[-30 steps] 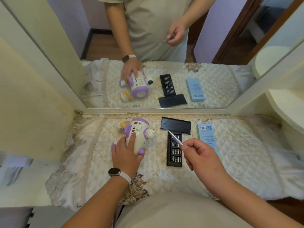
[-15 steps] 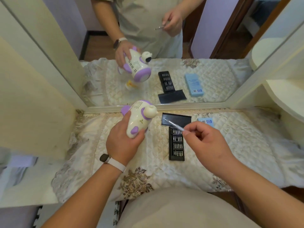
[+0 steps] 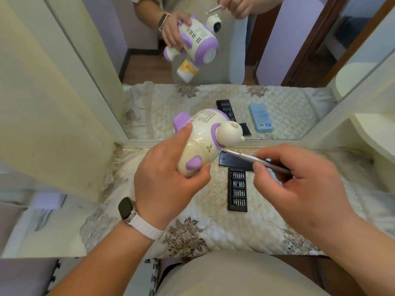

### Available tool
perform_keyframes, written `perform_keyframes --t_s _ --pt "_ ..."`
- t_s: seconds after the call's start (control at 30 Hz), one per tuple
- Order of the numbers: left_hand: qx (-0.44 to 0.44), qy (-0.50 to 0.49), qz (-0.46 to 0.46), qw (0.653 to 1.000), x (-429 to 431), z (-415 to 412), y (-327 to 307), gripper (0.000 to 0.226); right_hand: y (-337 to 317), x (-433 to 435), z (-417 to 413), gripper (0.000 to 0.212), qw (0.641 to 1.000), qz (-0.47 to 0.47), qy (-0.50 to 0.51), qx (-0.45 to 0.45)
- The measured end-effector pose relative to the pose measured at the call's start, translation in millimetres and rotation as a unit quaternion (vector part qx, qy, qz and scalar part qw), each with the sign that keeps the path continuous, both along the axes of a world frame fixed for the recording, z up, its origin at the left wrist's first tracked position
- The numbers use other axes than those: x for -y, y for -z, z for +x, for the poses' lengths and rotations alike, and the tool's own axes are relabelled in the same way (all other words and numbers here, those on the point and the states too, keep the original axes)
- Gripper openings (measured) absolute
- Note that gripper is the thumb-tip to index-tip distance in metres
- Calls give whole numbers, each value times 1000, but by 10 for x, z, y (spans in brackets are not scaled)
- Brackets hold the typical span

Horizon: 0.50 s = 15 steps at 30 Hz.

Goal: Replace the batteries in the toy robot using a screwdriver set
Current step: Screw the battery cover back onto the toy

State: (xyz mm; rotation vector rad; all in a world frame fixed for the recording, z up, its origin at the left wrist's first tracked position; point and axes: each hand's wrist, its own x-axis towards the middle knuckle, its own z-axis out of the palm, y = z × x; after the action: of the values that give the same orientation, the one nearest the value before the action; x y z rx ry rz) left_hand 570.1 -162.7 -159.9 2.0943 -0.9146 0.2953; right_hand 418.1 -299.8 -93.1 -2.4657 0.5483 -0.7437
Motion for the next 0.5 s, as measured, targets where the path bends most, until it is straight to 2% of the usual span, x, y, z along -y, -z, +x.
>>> perform_keyframes --t_s 0.23,0.5 --pt "40 3 -7 999 -88 15 -136 67 -107 -61 76 15 997 -77 -12 16" --pt "79 13 2 997 -40 93 -266 66 -163 -8 130 13 996 -80 3 23"
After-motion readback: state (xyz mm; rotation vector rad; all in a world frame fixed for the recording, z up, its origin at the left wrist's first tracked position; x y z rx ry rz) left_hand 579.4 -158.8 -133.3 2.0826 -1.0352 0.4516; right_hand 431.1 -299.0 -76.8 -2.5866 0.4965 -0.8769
